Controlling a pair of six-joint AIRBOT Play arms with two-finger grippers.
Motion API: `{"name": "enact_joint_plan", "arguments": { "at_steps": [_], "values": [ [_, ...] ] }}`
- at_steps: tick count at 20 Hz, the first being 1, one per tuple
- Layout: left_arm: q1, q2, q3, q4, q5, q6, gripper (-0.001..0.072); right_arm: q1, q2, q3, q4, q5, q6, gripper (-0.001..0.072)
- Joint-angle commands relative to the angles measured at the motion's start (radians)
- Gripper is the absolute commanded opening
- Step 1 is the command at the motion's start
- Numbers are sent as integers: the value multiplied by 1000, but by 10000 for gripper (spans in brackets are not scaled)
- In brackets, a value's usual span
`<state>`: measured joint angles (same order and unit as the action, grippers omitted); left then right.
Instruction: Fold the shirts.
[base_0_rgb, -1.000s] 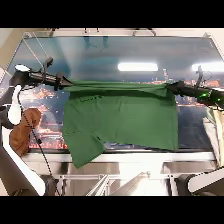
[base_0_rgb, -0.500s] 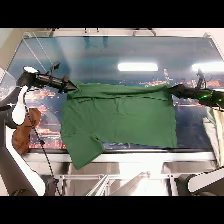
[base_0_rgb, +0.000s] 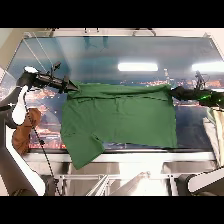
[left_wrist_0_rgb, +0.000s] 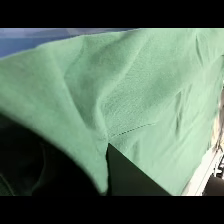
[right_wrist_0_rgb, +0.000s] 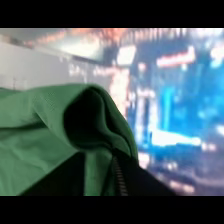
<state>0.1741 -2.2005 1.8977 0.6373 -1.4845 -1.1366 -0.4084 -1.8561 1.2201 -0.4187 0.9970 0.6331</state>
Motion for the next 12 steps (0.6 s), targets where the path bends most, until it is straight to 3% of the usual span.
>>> {"name": "enact_joint_plan", "arguments": {
  "at_steps": [1,3,5,8,10,12],
  "values": [
    [20,0,1,1,-32,-10,297,-11,6,2,-53,34,57,116],
    [60,0,32,2,-96,-27,297,-39,31,10,-54,79,90,116],
    [114,1,108,22,-192,-99,297,-84,86,11,-87,121,148,116],
    [195,39,159,172,-312,-215,296,-156,182,8,-295,286,296,169],
    [229,143,1,228,-313,-217,297,-179,243,-51,-504,433,417,184],
    [251,293,-253,235,-228,-171,296,-187,318,-174,-673,446,470,274]
  ]
}}
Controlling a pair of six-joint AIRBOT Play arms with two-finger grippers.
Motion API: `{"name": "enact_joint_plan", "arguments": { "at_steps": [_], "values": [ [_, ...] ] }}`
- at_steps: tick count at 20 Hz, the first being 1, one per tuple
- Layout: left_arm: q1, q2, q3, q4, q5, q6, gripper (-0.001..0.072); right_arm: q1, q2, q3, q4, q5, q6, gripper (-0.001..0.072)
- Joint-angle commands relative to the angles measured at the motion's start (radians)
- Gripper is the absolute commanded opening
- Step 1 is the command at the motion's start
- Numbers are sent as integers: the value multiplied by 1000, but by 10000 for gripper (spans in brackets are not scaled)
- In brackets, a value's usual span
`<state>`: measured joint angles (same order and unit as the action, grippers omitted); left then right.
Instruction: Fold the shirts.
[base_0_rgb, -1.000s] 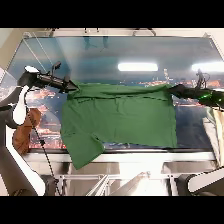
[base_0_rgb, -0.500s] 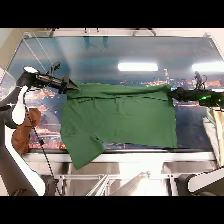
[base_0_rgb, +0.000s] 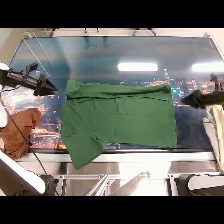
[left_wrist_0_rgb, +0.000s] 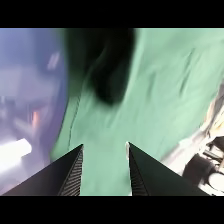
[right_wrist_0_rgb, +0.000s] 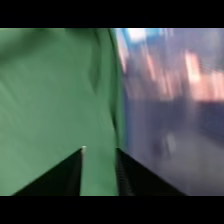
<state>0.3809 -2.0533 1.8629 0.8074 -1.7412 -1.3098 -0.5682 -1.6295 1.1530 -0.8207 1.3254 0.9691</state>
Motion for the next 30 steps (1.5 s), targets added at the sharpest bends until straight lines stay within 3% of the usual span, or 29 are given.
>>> {"name": "enact_joint_plan", "arguments": {
  "at_steps": [1,2,3,4,11,12,13,14,19,23,26,27,30],
  "values": [
    [50,230,-364,66,97,34,296,-27,120,-171,-297,100,134,274],
    [55,304,-493,67,158,46,297,-27,136,-229,-298,74,130,291],
    [58,375,-625,67,217,55,296,-25,140,-282,-293,45,127,415],
    [68,435,-735,79,260,55,297,-21,138,-333,-279,13,127,449],
    [104,676,-1224,122,436,42,297,94,124,-504,-159,-142,66,446],
    [104,690,-1252,122,460,42,297,121,122,-504,-139,-160,57,375],
    [104,703,-1278,124,475,42,297,140,122,-504,-116,-167,44,157],
    [104,711,-1295,125,474,41,297,159,122,-503,-93,-175,41,16],
    [102,774,-1411,129,397,16,297,172,122,-503,-32,-189,8,15],
    [89,839,-1518,124,500,-8,297,172,122,-503,29,-188,-32,15],
    [-19,842,-1572,12,641,-6,297,172,122,-503,73,-177,-56,15],
    [-77,834,-1573,-21,688,10,243,172,122,-503,81,-168,-58,15],
    [-215,835,-1526,-16,720,7,197,171,123,-502,81,-124,-66,15]
  ]
}}
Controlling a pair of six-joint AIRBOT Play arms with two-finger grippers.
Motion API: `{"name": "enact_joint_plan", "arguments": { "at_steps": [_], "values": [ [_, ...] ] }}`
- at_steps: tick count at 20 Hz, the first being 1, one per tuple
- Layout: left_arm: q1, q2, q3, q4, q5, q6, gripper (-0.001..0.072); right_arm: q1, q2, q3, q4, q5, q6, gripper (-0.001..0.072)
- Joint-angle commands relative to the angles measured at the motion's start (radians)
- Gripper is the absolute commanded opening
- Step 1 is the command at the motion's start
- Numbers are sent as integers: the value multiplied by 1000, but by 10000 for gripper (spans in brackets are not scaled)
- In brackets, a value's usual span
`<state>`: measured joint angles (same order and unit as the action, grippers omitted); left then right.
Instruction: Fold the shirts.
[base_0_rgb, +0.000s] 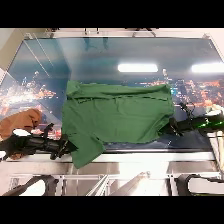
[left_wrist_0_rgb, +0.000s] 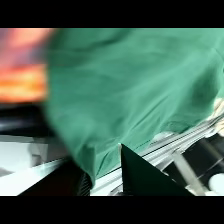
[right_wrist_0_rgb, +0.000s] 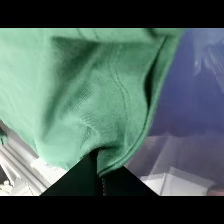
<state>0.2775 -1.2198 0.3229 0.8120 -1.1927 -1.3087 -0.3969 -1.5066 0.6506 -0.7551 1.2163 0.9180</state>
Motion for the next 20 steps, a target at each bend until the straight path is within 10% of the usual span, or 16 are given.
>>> {"name": "enact_joint_plan", "arguments": {
  "at_steps": [1,15,20],
  "values": [
    [-125,2,31,-18,149,6,34,-2,0,2,16,2,-14,15],
    [272,354,205,129,-200,-18,25,-256,55,22,14,267,65,16],
    [241,369,310,-82,-204,60,25,-239,68,62,478,444,-80,15]
  ]
}}
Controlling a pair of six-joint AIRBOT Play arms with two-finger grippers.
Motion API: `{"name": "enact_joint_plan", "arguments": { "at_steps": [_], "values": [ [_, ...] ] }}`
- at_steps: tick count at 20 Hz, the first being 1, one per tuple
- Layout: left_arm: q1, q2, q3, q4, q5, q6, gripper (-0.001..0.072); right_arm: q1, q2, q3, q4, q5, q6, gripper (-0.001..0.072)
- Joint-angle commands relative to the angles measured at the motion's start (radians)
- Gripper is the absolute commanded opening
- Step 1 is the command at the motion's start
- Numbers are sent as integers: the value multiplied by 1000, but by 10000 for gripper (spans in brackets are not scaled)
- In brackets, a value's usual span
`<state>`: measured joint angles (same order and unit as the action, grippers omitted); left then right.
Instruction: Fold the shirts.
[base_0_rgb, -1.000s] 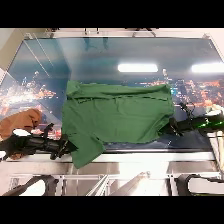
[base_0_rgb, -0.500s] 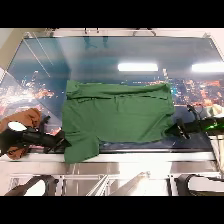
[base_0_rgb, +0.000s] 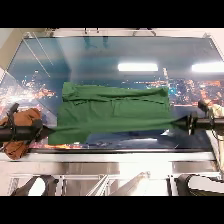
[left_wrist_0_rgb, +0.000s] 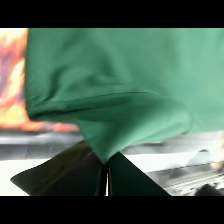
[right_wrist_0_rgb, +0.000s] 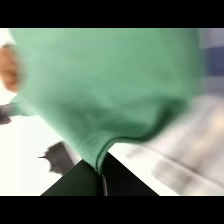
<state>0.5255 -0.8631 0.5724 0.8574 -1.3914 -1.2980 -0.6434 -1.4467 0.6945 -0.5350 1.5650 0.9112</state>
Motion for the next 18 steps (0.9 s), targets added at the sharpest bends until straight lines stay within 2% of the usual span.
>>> {"name": "enact_joint_plan", "arguments": {
  "at_steps": [1,2,6,11,18],
  "values": [
    [-29,-14,100,-156,22,61,26,23,8,29,283,60,-74,15],
    [-60,-54,146,-164,51,62,26,46,7,39,282,0,-74,15],
    [-196,-288,367,-177,169,177,28,153,-14,76,291,-282,-105,15],
    [-283,-670,730,-177,220,202,28,271,-135,230,296,-538,-141,15],
    [-322,-1059,1072,-176,166,202,28,305,-347,369,296,-578,-158,16]
  ]
}}
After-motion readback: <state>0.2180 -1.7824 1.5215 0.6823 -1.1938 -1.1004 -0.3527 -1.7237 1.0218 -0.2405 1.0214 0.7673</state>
